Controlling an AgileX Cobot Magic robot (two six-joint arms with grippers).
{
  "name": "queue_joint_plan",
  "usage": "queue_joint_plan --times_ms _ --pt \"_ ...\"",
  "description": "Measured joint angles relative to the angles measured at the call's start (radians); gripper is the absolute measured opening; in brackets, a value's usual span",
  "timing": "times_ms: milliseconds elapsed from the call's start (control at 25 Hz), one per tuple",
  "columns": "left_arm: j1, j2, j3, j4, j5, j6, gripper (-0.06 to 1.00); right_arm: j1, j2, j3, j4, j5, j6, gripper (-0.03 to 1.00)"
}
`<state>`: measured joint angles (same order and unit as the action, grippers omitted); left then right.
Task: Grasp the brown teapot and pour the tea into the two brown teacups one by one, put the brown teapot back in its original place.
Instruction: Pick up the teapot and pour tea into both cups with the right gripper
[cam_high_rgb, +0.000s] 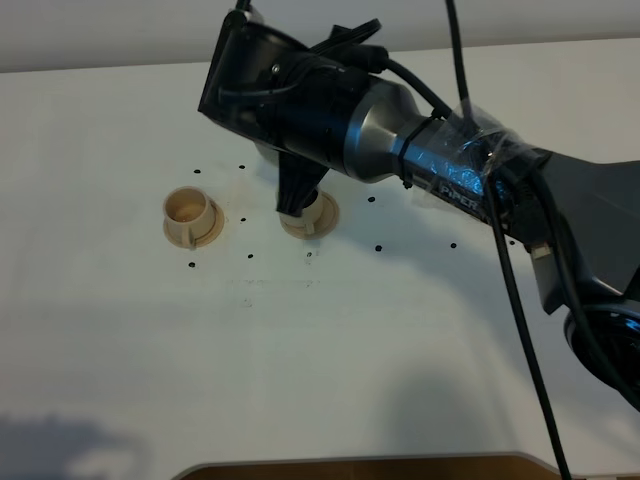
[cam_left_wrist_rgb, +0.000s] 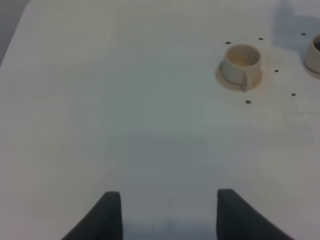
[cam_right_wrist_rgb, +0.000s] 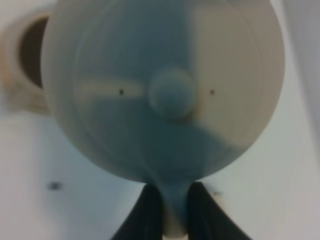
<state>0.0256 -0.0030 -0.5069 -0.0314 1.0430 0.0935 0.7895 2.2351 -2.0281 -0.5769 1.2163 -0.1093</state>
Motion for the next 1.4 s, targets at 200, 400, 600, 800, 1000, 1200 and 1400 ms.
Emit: queue_joint_plan --times_ms 200,400,600,800,1000,1200,1400 --pt "0.0 0.0 0.0 0.0 0.0 0.0 0.46 -0.001 -0.001 0.0 0.175 0.004 0.098 0.12" --pt "0.0 0.0 0.0 0.0 0.0 0.0 0.46 -0.001 -0.001 0.011 0.309 0.004 0.123 0.12" --pt "0.0 0.0 0.0 0.0 0.0 0.0 0.46 -0.002 0.001 0.051 0.413 0.008 0.129 0.12" --pt "0.0 0.0 0.0 0.0 0.0 0.0 0.46 0.001 0.001 0.147 0.47 -0.025 0.129 0.12" --pt "0.0 0.0 0.0 0.0 0.0 0.0 0.46 0.003 0.001 0.193 0.474 -0.079 0.109 0.12" --pt "0.0 0.0 0.0 0.0 0.0 0.0 0.46 0.026 -0.001 0.117 0.405 -0.068 0.069 0.12" --pt "0.0 0.0 0.0 0.0 0.0 0.0 0.46 0.05 -0.001 0.031 0.296 -0.1 0.026 0.12"
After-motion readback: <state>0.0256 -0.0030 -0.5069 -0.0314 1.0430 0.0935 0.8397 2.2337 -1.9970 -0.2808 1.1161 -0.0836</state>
